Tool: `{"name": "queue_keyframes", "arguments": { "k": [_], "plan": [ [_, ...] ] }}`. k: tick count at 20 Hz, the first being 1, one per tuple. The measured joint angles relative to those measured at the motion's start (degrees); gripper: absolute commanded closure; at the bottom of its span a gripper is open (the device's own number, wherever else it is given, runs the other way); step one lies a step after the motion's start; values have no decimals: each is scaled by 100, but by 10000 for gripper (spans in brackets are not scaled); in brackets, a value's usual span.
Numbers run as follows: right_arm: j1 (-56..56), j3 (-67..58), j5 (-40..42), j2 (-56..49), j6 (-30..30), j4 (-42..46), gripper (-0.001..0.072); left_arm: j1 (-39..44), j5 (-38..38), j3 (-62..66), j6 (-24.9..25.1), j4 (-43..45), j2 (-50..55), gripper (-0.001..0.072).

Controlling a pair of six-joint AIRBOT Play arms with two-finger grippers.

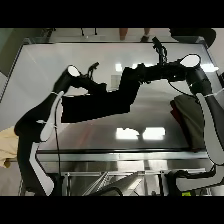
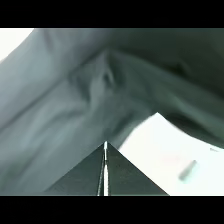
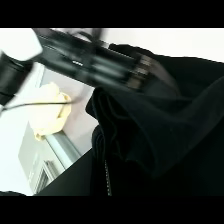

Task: Fold the shirts.

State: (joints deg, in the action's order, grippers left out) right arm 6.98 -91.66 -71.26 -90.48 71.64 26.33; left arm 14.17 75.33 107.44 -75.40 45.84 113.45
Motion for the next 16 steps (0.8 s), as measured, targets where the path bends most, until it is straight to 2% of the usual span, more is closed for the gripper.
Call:
{"name": "queue_keyframes", "arguments": {
  "k": [4, 9, 13, 16],
  "plan": [
    [146, 0, 114, 0, 39, -48, 694, -890, 743, -271, 131, 68, -1049, 693],
    [487, 0, 350, -2, 39, -223, 694, -1838, 1143, -1698, 345, 103, -2645, 692],
    [697, 0, 466, -50, 11, -262, 694, -2247, 1145, -3154, 505, 101, -3727, 692],
    [643, 0, 378, -37, -2, -225, 694, -2363, 776, -4039, 588, 103, -4304, 692]
  ]
}}
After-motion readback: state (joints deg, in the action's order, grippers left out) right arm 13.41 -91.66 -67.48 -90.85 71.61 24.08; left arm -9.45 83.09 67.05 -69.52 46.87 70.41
